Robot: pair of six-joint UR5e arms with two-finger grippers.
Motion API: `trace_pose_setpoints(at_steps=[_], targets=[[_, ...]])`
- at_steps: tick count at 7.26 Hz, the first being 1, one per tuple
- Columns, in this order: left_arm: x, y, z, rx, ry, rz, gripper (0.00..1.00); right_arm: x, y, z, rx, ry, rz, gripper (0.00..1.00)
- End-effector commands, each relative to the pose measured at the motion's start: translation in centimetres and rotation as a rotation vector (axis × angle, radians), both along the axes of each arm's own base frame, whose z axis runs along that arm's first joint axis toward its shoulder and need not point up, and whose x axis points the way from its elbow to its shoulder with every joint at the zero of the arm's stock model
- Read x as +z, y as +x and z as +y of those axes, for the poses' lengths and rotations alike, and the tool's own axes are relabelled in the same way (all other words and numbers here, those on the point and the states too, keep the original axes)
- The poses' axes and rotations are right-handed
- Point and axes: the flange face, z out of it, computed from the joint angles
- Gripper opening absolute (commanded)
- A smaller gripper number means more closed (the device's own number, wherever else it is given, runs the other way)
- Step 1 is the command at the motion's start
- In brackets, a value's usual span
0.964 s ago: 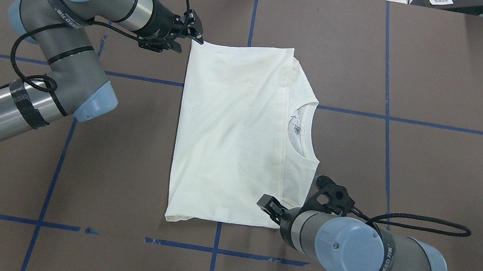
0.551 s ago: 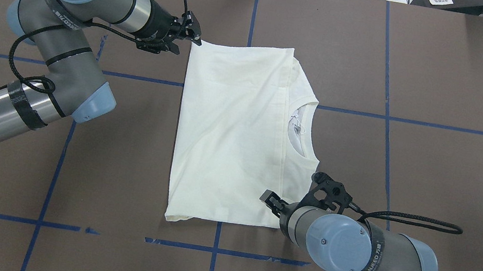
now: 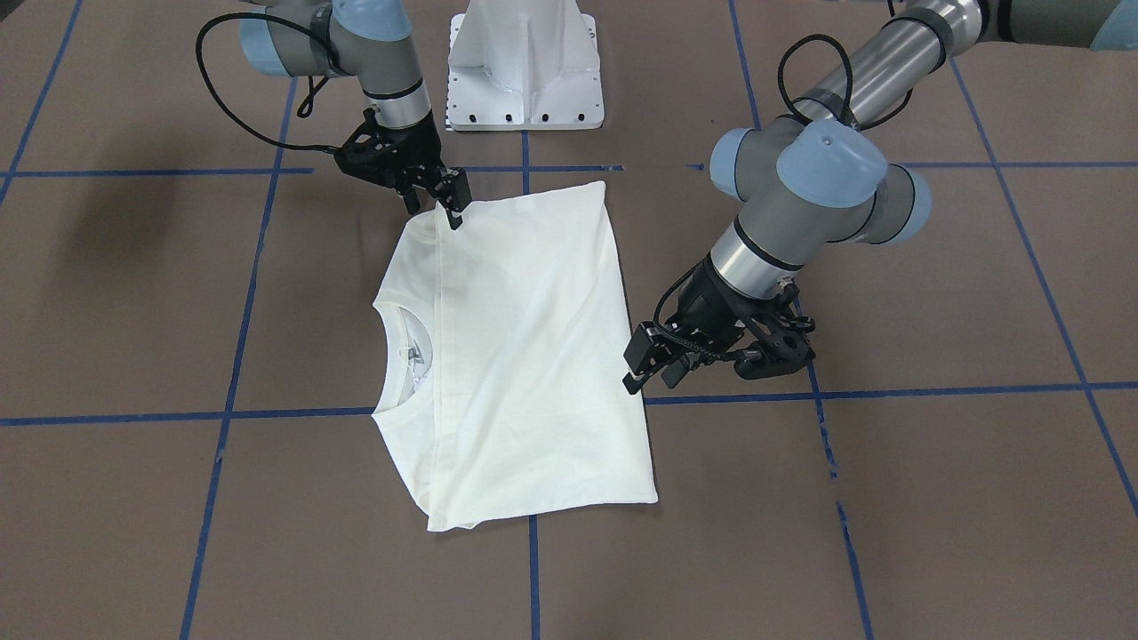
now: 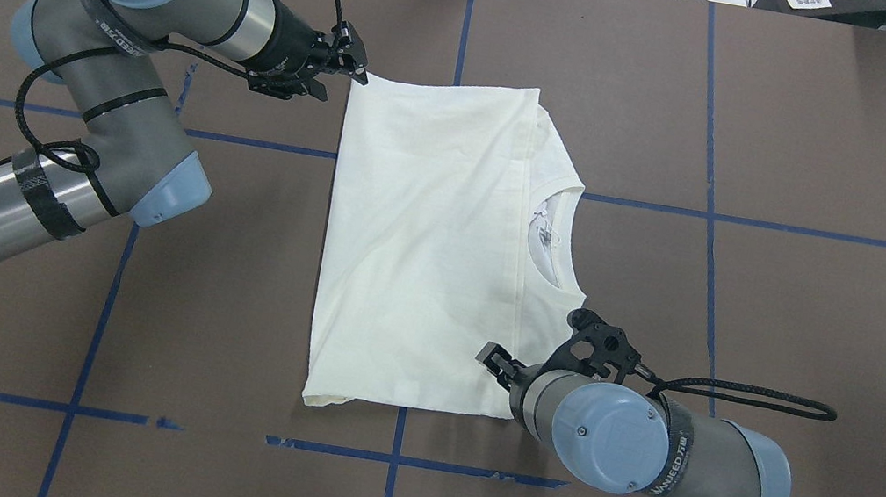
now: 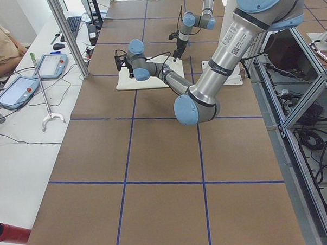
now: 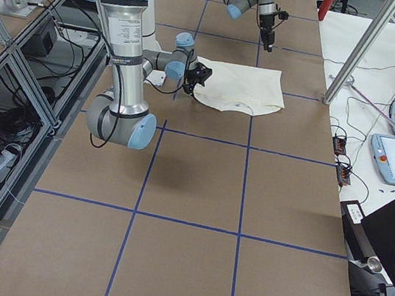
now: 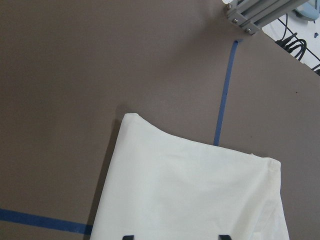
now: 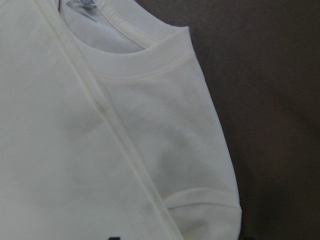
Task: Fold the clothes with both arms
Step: 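Release the shirt and move the left gripper toward the shirt's near edge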
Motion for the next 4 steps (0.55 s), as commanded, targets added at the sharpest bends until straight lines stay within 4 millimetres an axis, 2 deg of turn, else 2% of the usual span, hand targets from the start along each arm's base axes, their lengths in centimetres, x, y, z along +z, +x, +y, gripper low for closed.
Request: trace_pose_setpoints(at_steps=[1,3,4], targets=[[0.22,-0.11,-0.02,0.000,-0.002,-0.002,0.64,-0.21,-0.18,0.38,-0.007,-0.002,-0.005,0.77],[0.07,-0.16,0.03,0.000,0.000,0.000,0.64,0.31,-0.47,1.12,-0.017,-0.003,0.004,0.71],[0.14,-0.13,0.01,0.000,-0.001,-0.001,0.64,0.04,-0.54,1.12,-0.018,-0.004,-0.001,0.56]])
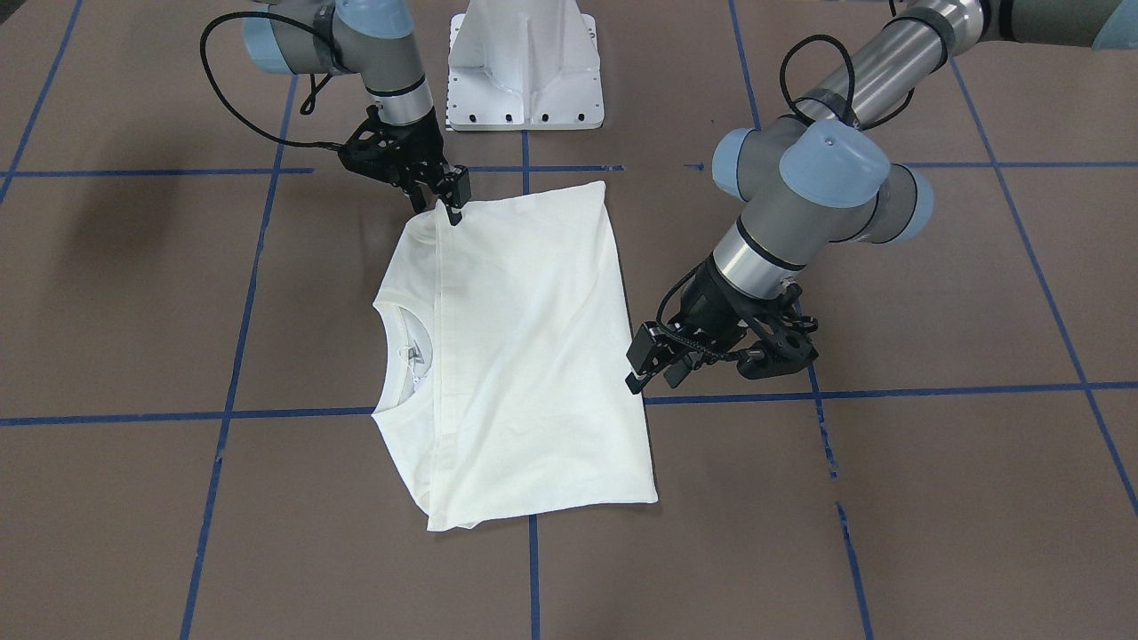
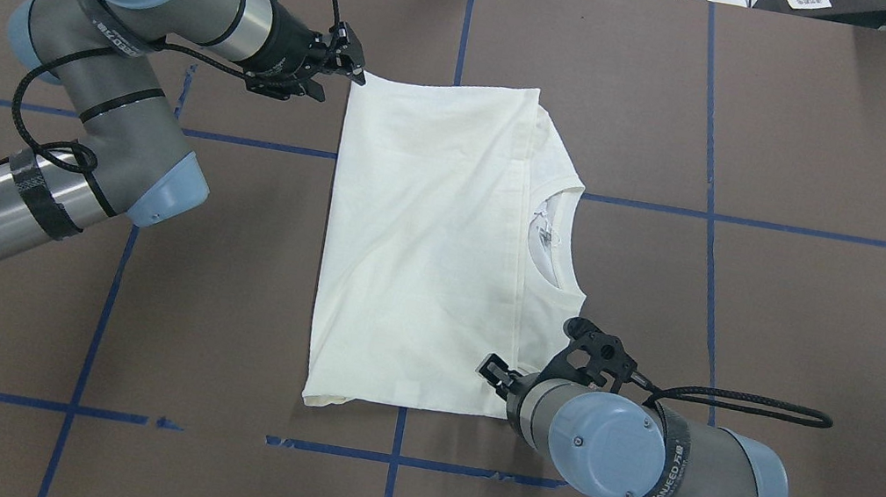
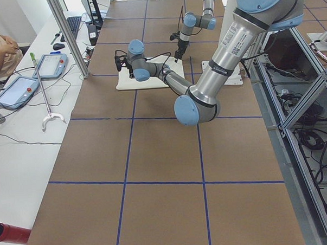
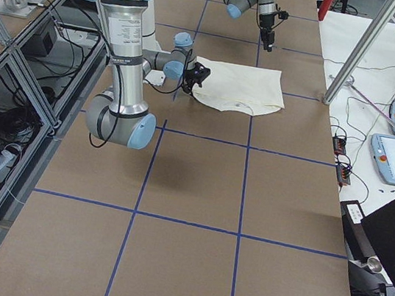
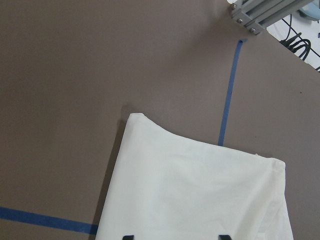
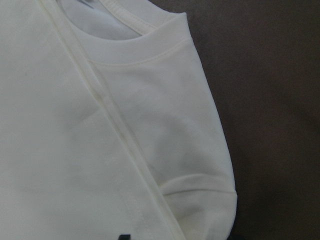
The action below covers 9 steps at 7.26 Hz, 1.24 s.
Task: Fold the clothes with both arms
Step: 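Release the shirt and move the left gripper toward the shirt's near edge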
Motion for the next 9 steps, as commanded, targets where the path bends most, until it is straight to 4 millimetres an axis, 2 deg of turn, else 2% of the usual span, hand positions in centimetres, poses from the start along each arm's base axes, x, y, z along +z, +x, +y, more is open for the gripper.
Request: trace_pose_setpoints(at_steps=[1,2,3,6,7,8,9], targets=[[0.1,0.0,0.0,0.000,-0.001,-0.001,0.64,0.0,-0.1,0.2,-0.003,-0.003,0.000,0.29],[0.1,-0.2,0.2,0.000,0.000,0.000,0.64,0.3,-0.2,0.2,-0.002,-0.004,0.006,0.05],[0.5,-0.3,0.3,0.000,-0.002,-0.002,0.64,0.2,-0.3,0.4,-0.003,-0.004,0.004,0.00],[0.0,-1.1,1.0,-0.001,0.007,0.009,0.64,-0.5,0.3,0.5,-0.003,-0.001,-0.014,0.00],[0.9,-2.3,3.1,0.007,0.011,0.018,0.64,-1.5,1.5,0.5,0.002,0.004,-0.038,0.00],[2.0,-3.5,6.3,0.015,-0.042,0.049,0.64,-2.5,2.4,0.8,0.000,0.001,-0.034,0.00],[2.5,-3.7,12.1,0.034,-0.118,0.098,0.64,-3.4,3.2,1.2,-0.005,-0.002,-0.029,0.00]])
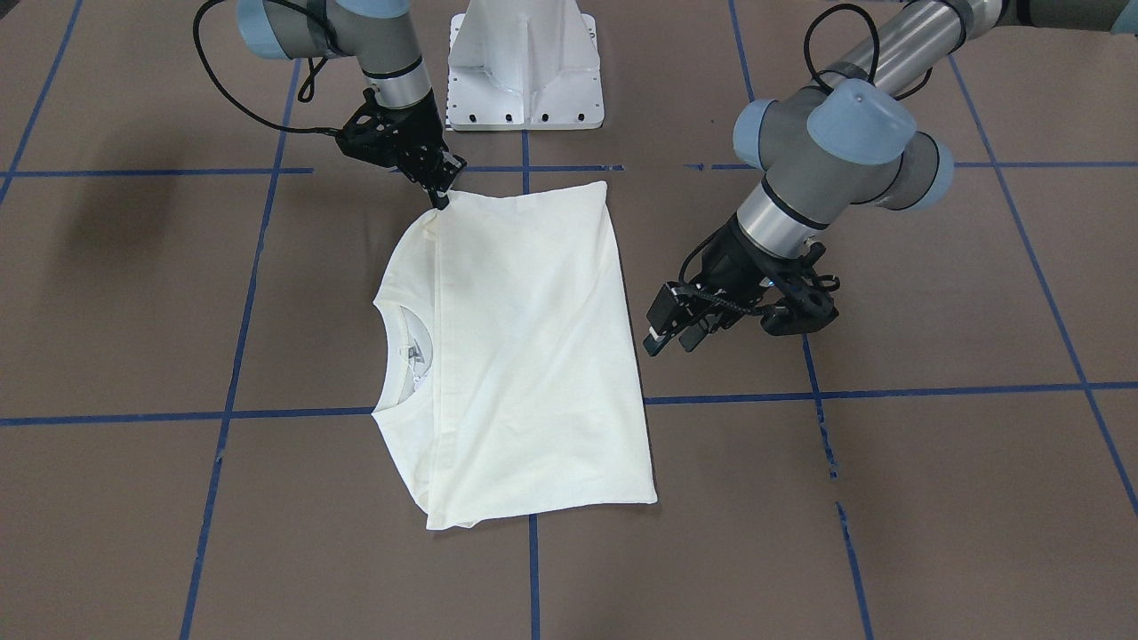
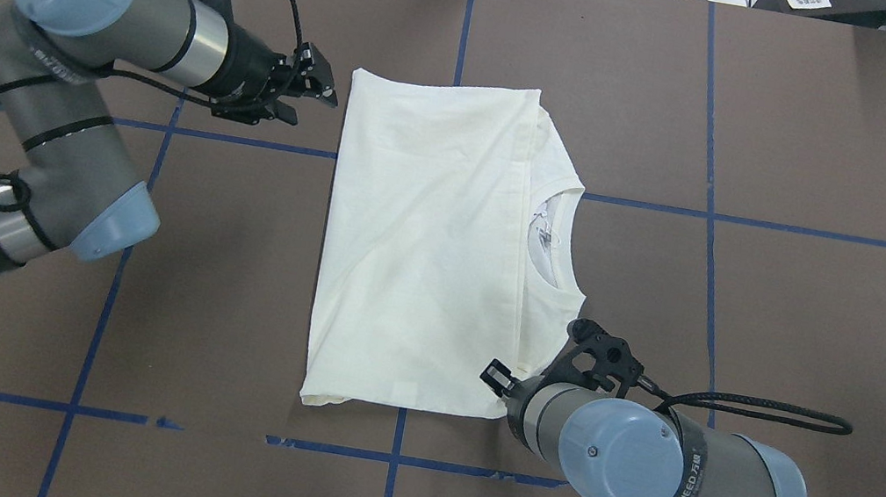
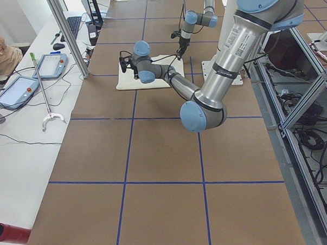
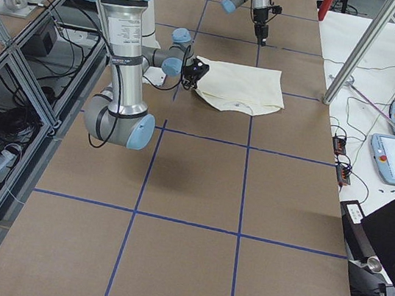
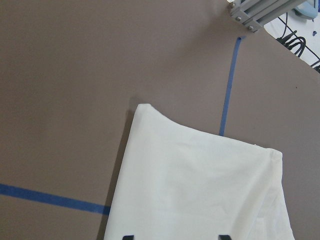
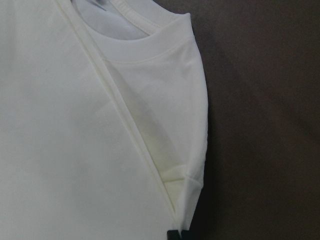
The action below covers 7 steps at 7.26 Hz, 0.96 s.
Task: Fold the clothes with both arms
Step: 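Release the shirt and move the left gripper toward the shirt's near edge, then grasp the shirt's near corners with both grippers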
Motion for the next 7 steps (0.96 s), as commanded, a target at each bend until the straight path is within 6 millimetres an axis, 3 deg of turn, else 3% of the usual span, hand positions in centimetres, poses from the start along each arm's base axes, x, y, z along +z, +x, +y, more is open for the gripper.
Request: trace_pose_setpoints(at_steps=[1,2,3,4,6,7], targets=[[1.1,0.3,11.7,-0.026,-0.145,0.077,0.64,-1.2,1.3,0.4,-0.006,-0.004,0.002,0.00],[2.7,4.6,18.0,-0.055,-0.213,0.040,0.65,-1.2,1.3,0.4,-0.006,-0.005,0.003,0.00],[3.3,7.9,21.9,-0.047,-0.225,0.004,0.64,-1.2,1.3,0.5,-0.010,-0.005,0.003,0.00],[3.6,9.6,24.6,-0.022,-0.275,0.001,0.64,-1.2,1.2,0.5,-0.009,-0.005,0.001,0.00],[3.9,11.6,27.2,0.026,-0.289,-0.012,0.64,-1.3,1.3,0.5,-0.009,-0.005,0.000,0.00],[3.1,12.0,27.5,0.034,-0.286,-0.002,0.63,-1.4,1.2,0.6,-0.011,-0.005,-0.002,0.00]])
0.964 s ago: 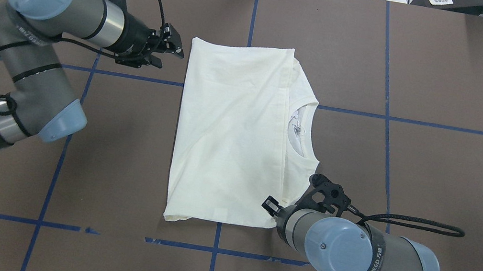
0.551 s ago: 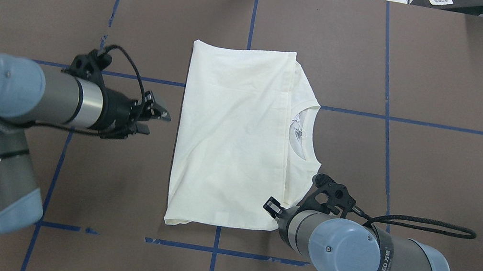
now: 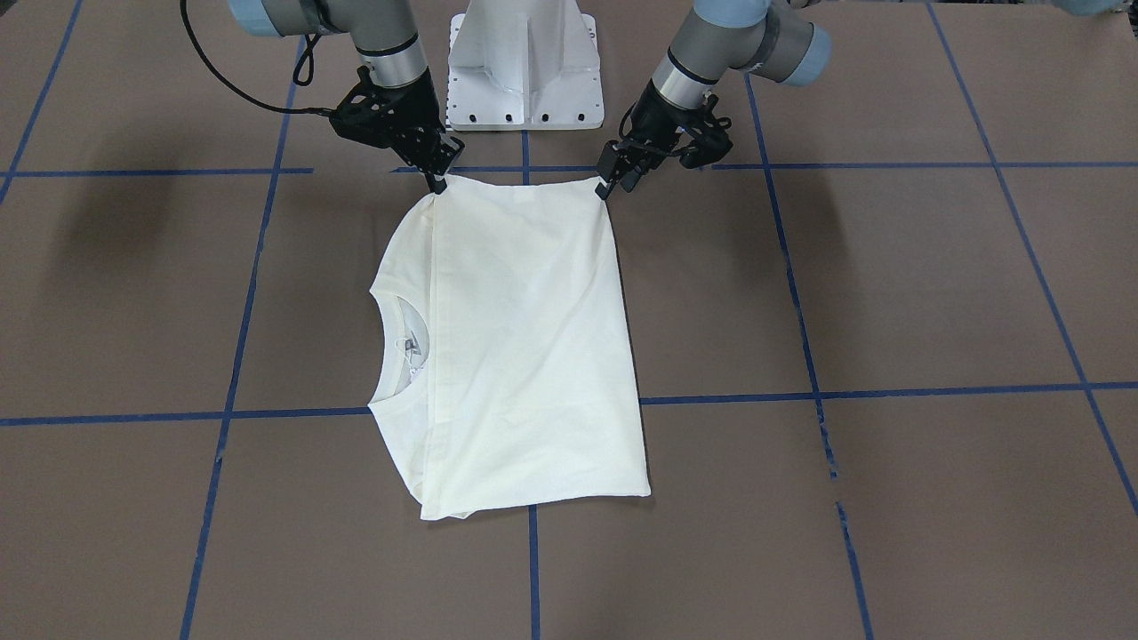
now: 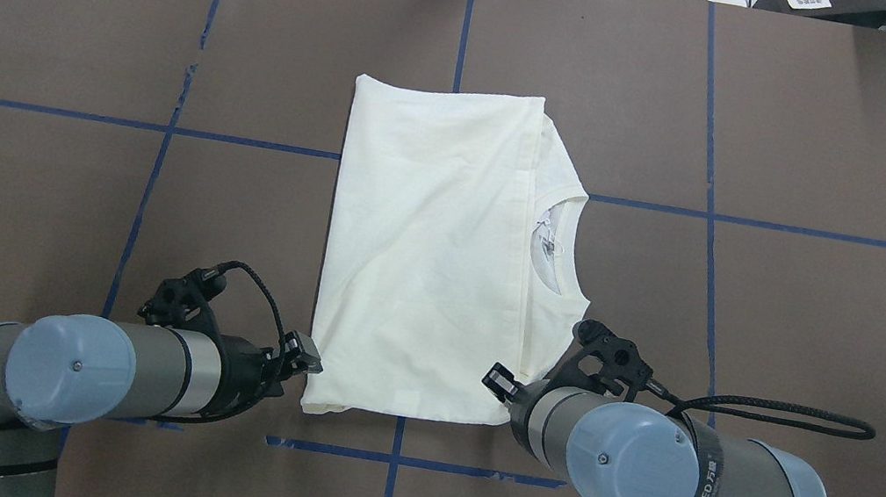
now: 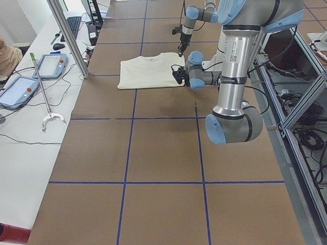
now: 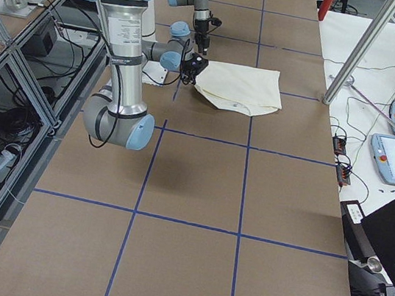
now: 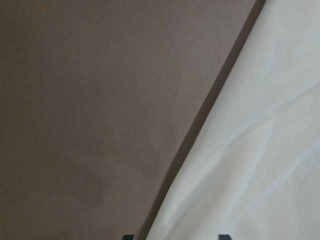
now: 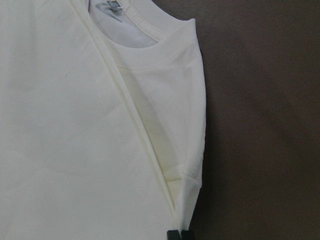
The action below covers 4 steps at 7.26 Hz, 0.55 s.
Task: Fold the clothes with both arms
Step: 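Grasp the shirt's near corners with both grippers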
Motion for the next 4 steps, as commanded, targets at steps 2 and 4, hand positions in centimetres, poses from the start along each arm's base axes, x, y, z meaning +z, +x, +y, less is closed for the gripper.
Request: trace_pose_setpoints(at_steps=[2,4], targets=[[0.3,1.8,1.0,0.020,-0.007,-0.012,0.55,0.0,0.1,0.0,0.001,0.000,0.000,0.00],[1.0,2.2,0.9,0.019,-0.008,-0.027,0.36,-0.1,0.2,0.0,0.001,0.000,-0.003,0.00]])
